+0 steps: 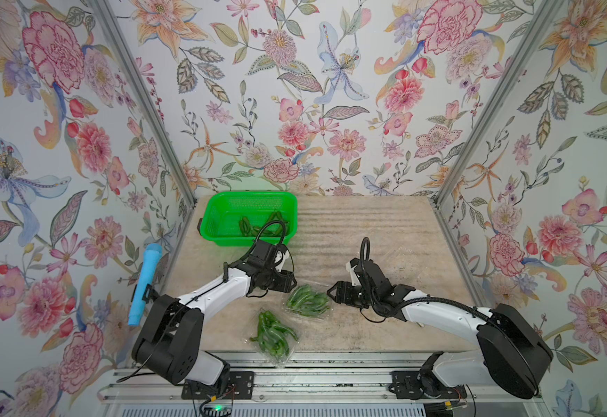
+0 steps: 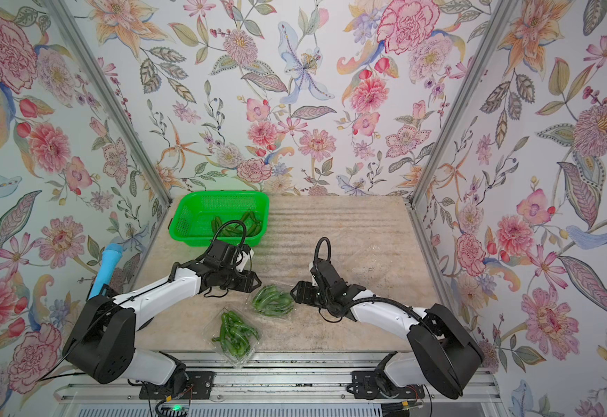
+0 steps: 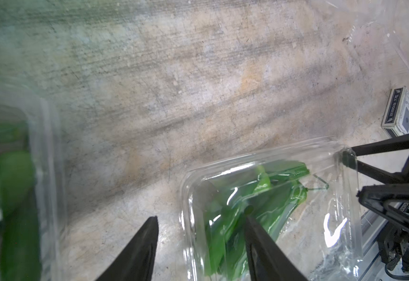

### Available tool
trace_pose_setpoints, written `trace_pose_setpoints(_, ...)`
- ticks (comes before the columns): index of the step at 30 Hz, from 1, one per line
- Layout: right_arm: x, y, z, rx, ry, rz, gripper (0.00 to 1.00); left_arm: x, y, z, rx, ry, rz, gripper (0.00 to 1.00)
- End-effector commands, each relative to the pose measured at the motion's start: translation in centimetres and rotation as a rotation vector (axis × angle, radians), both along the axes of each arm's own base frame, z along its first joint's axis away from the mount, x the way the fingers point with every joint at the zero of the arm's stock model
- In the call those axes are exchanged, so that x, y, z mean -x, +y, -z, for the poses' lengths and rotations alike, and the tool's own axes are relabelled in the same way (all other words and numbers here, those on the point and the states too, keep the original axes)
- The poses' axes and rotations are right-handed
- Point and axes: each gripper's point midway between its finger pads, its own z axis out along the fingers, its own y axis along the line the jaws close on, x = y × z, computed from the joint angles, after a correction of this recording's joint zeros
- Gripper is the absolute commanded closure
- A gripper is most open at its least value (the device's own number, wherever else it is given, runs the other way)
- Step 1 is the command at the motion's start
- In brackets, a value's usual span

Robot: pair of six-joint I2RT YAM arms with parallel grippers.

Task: Take small green peppers out of containers
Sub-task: Move the packing box to the center of the board.

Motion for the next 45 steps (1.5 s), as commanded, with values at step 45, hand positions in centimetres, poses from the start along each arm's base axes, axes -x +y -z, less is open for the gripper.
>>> trace_pose_setpoints(45,-11.7,-5.1,-0.8,0.018,-0.087,0.170,0.30,-24.1,-12.9,-3.5,0.200,-0.169,0.111,0.48)
